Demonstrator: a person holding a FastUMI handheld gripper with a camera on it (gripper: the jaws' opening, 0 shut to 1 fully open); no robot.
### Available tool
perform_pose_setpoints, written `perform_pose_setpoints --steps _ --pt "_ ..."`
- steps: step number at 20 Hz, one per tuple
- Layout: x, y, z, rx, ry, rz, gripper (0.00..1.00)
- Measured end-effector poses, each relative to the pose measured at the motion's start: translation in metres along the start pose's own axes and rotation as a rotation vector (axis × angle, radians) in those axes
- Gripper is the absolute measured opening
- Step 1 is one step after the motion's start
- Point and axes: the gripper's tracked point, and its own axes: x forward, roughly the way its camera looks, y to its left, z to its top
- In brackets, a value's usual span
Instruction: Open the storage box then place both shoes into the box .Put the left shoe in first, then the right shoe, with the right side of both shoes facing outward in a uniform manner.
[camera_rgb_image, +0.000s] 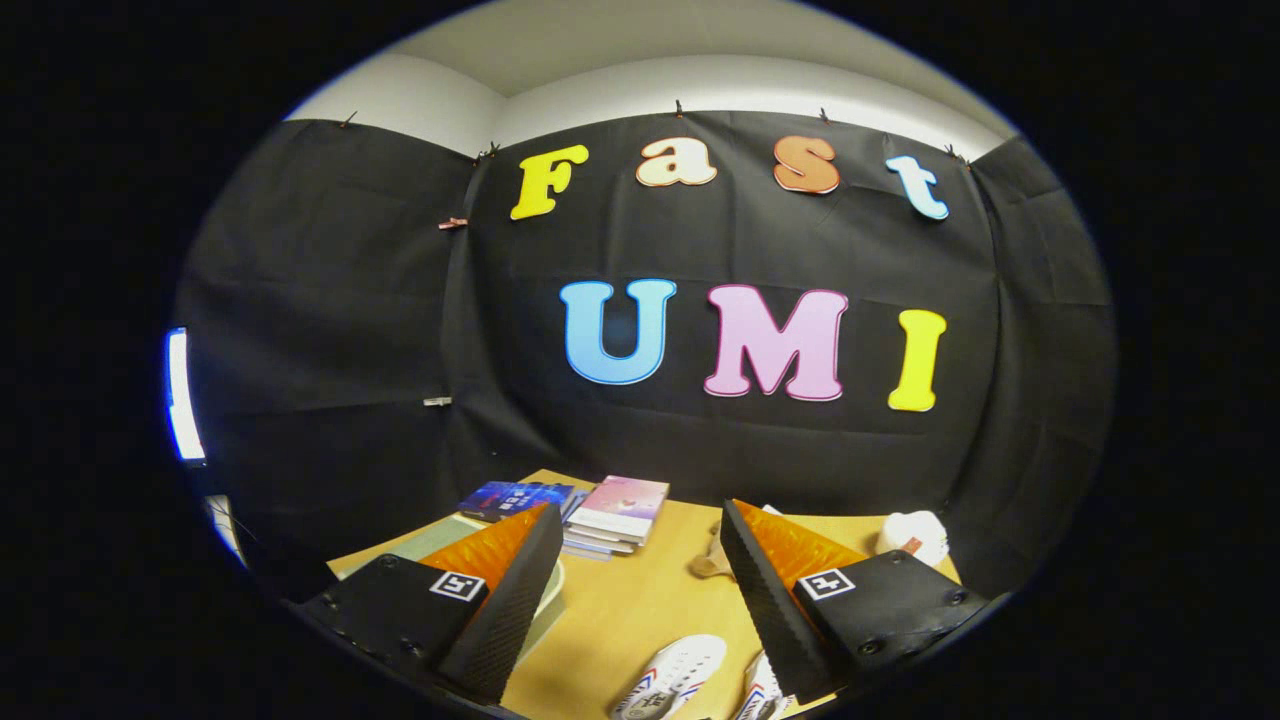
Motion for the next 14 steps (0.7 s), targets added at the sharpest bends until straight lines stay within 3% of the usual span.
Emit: perform_pose_setpoints --steps 2,7,11,14 --pt "0.006 0.014 -0.004 0.053 0.012 0.086 0.97" --pt "0.021 0.063 -0.033 0.237 0.129 0.395 0.98" --pt "0.018 0.092 -0.066 0.466 0.311 0.603 0.98" --pt "0.026 0.106 -0.093 0.657 0.468 0.694 0.98"
